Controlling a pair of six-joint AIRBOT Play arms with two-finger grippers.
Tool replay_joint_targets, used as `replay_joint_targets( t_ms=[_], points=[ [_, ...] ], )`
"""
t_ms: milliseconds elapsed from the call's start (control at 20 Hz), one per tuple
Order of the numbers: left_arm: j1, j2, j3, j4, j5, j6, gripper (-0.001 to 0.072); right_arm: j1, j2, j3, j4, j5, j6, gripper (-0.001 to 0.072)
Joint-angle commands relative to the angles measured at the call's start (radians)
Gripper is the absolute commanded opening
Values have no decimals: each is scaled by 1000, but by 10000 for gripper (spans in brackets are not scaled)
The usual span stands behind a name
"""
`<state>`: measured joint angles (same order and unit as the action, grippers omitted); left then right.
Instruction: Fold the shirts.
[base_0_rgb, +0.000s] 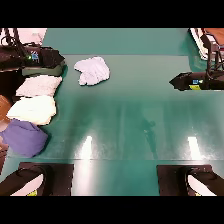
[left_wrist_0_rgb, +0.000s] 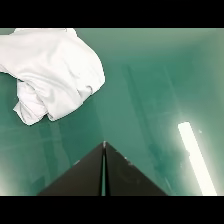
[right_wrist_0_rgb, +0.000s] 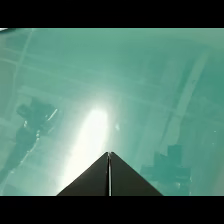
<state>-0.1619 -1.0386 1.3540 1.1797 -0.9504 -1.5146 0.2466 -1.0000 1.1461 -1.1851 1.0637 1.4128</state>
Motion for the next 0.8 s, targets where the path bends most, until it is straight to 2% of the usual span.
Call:
replay_joint_targets(
  t_ms=[0, 150, 200, 250, 300, 500, 750],
  points=[
    [0, 0, 0, -6, 5, -7, 25, 1, -1, -7, 11, -56, 1, 12],
    [0, -5, -2, -48, 86, -2, 29, 1, 0, -7, 88, -92, 1, 12],
    [0, -17, -3, -42, 114, 18, 288, 1, 0, -6, 111, -95, 1, 12],
    [0, -40, -10, -32, 147, 23, 632, 1, 0, -6, 140, -96, 1, 12],
    [0, -79, -18, -22, 163, 23, 651, 1, 0, -6, 155, -96, 1, 12],
    [0, -366, -20, -17, 232, 22, 651, 1, 0, -6, 184, -95, 1, 12],
    [0, -651, -20, -149, 382, 24, 652, 1, 0, -6, 192, -95, 1, 12]
  ],
)
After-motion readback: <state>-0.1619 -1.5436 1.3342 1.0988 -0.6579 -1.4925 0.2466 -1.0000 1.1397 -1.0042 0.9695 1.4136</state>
